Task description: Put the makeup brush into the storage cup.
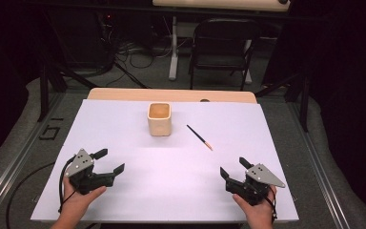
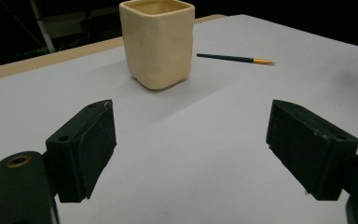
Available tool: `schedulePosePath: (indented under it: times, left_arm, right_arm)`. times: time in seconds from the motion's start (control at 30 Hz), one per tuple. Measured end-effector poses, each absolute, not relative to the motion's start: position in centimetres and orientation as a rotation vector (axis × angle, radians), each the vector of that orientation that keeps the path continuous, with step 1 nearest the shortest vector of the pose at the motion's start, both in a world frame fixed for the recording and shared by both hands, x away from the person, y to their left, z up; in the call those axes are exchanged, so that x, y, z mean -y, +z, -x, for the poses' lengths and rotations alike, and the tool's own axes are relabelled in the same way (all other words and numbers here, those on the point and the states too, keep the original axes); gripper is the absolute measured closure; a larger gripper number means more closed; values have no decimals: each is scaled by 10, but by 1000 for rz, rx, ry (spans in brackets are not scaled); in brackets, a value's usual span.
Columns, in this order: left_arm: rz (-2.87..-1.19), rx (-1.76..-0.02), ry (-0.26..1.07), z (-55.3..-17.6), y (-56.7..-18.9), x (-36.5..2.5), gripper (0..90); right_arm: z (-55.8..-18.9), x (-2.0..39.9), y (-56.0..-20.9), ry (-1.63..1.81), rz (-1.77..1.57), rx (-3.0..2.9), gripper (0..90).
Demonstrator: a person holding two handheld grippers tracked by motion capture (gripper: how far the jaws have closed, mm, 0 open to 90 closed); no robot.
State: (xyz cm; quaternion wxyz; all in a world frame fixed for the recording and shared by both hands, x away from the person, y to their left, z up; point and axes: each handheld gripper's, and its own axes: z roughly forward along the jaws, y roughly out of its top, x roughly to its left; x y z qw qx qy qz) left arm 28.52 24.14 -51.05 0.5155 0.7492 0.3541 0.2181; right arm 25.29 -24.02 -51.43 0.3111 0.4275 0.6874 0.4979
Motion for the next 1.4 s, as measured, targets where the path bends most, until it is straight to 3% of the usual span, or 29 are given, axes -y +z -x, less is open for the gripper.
schedulePosePath:
  times: [0.5, 0.9, 1.4]
  left_arm:
    - [-1815, -868, 492, -290, -513, -240, 160]
    - [-1822, -873, 487, -289, -513, -241, 181]
    - [-1835, -892, 490, -287, -514, -242, 196]
  right_arm:
    - [-261, 237, -517, 1270, -1134, -1863, 231]
    - [-269, 231, -517, 1231, -1151, -1928, 341]
    - [-289, 230, -510, 1136, -1208, -2040, 378]
